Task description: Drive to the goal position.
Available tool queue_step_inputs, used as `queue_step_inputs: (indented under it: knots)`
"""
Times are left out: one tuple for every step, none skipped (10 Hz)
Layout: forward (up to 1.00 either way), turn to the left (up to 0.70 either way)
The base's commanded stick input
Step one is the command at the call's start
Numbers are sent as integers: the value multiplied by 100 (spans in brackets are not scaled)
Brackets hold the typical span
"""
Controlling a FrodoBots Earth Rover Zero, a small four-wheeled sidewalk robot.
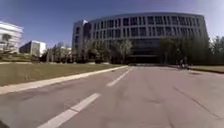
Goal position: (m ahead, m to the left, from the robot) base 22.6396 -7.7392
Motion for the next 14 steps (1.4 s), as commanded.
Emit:
queue_step_inputs:
  knots:
    - [70,0]
    - [70,-15]
    - [70,-35]
    - [70,-35]
    - [70,-35]
    - [70,-35]
    - [70,-35]
    - [70,-35]
    - [70,-35]
    - [70,-34]
    - [70,-12]
    - [70,0]
    - [70,0]
    - [70,0]
